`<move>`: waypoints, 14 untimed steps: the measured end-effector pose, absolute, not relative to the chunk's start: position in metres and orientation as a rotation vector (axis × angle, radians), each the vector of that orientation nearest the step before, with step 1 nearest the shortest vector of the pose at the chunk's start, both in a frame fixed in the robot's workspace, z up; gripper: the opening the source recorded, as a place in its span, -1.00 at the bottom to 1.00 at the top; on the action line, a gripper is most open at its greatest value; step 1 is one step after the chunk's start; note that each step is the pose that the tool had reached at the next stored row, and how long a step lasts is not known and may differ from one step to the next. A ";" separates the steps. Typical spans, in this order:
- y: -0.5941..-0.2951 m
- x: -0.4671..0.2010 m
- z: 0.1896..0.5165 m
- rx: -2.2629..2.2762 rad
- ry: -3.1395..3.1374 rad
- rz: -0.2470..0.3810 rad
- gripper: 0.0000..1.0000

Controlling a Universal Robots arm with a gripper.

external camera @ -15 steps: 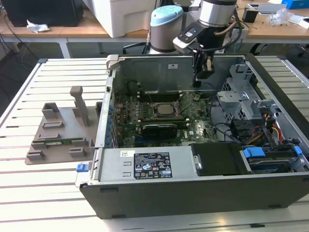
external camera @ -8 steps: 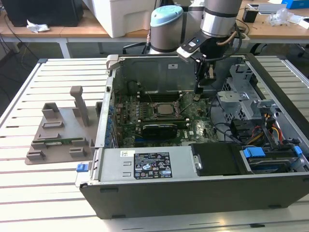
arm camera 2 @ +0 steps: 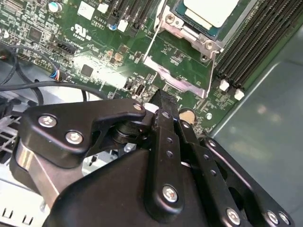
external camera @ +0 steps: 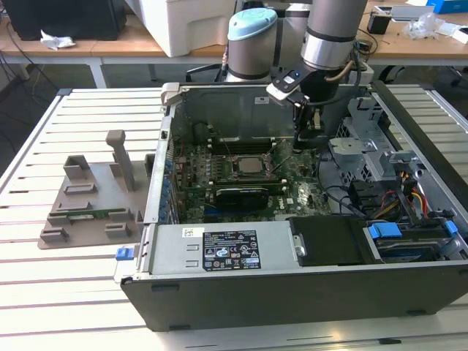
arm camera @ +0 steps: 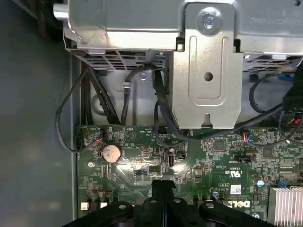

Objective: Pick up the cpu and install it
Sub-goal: 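Close the cpu cover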

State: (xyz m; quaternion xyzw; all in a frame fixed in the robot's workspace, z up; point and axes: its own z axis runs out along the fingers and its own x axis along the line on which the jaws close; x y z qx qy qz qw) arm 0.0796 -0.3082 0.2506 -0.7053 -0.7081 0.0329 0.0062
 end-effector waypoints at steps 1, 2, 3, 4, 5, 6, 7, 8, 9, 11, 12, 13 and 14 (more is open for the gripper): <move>-0.308 0.079 0.250 -2.207 -2.216 0.103 -0.79; -0.308 0.078 0.249 -2.207 -2.216 0.103 -0.79; -0.308 0.073 0.249 -2.206 -2.216 0.102 -0.79; -0.308 0.067 0.249 -2.206 -2.215 0.102 -0.79; -0.308 0.062 0.249 -2.206 -2.215 0.101 -0.79; -0.308 0.059 0.249 -2.206 -2.215 0.101 -0.79; -0.308 0.057 0.249 -2.206 -2.215 0.101 -0.79; -0.308 0.055 0.249 -2.206 -2.215 0.101 -0.79; -0.308 0.053 0.249 -2.206 -2.215 0.101 -0.79; -0.308 0.047 0.249 -2.206 -2.215 0.101 -0.79; -0.308 0.044 0.249 -2.206 -2.215 0.101 -0.79; -0.308 0.042 0.249 -2.206 -2.215 0.101 -0.79; -0.308 0.040 0.249 -2.206 -2.215 0.101 -0.79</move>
